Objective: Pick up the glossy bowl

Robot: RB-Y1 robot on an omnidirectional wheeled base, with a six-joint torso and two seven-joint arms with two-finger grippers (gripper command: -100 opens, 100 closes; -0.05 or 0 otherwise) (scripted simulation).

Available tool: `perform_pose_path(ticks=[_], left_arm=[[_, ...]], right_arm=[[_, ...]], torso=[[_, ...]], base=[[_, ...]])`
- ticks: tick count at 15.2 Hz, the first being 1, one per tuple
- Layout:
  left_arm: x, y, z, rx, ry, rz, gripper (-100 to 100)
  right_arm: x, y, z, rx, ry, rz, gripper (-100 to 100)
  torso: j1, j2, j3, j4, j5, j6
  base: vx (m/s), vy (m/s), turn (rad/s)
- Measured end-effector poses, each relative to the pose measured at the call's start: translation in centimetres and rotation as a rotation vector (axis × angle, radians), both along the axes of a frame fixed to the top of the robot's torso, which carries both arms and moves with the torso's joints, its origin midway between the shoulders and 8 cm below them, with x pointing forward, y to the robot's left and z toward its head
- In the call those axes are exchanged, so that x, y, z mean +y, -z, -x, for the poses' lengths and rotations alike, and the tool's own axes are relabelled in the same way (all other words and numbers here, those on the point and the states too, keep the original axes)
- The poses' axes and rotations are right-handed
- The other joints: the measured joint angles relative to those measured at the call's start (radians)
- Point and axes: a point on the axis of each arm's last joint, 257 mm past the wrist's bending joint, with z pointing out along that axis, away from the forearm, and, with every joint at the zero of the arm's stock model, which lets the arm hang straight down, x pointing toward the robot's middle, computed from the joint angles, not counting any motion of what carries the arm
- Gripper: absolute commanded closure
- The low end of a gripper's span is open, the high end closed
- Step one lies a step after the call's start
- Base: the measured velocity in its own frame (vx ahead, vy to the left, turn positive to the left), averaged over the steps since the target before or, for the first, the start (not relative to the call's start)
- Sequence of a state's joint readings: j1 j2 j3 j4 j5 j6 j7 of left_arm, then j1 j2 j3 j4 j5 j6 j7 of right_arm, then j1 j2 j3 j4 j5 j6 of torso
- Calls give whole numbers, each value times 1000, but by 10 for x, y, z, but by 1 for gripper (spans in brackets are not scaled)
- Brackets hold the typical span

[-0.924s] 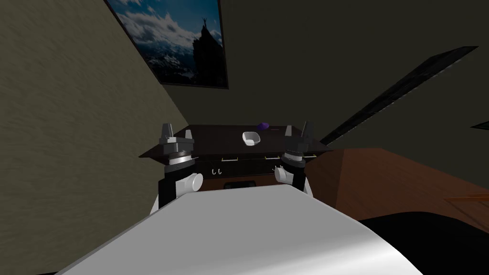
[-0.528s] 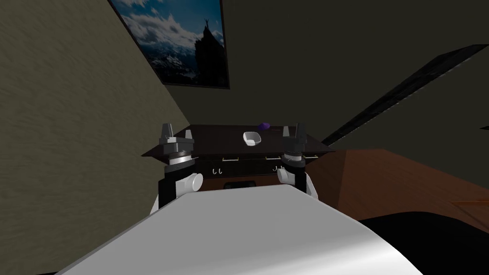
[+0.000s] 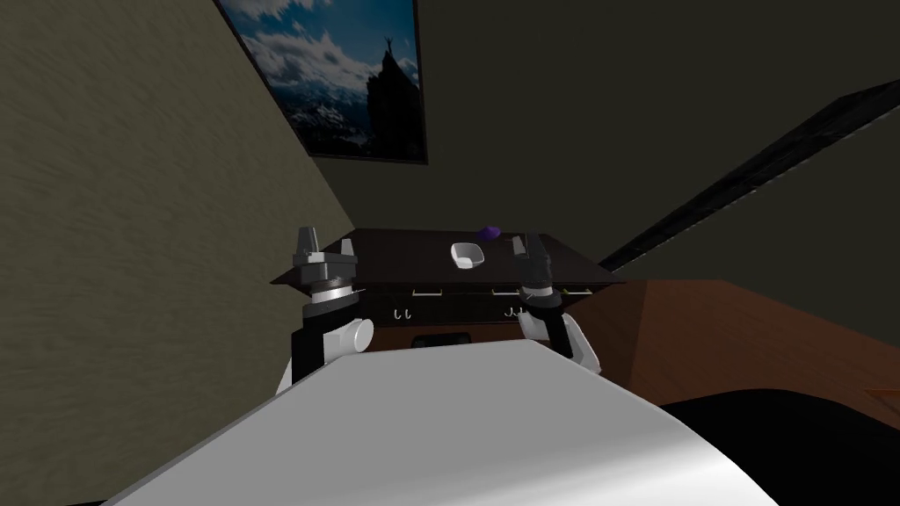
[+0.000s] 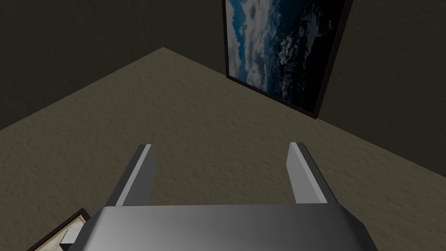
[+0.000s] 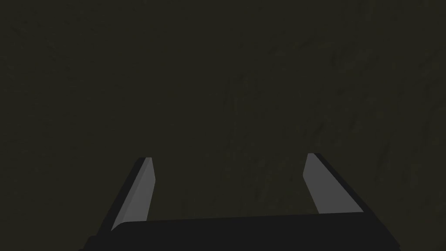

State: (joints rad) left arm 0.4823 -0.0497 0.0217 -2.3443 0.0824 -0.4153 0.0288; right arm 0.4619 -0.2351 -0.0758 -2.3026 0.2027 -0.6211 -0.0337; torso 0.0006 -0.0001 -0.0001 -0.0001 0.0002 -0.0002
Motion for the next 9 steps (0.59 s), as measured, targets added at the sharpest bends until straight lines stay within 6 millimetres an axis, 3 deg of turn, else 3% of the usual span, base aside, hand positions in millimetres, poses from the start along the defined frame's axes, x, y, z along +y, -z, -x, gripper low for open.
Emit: perform_pose_path(ticks=[9], left_arm=[[0, 0, 0, 0, 0, 0, 0]], right_arm=[[15, 39, -14, 89, -17, 276, -100]], torso=[[1, 0, 0, 0, 0, 0]], base=[[2, 21, 75]])
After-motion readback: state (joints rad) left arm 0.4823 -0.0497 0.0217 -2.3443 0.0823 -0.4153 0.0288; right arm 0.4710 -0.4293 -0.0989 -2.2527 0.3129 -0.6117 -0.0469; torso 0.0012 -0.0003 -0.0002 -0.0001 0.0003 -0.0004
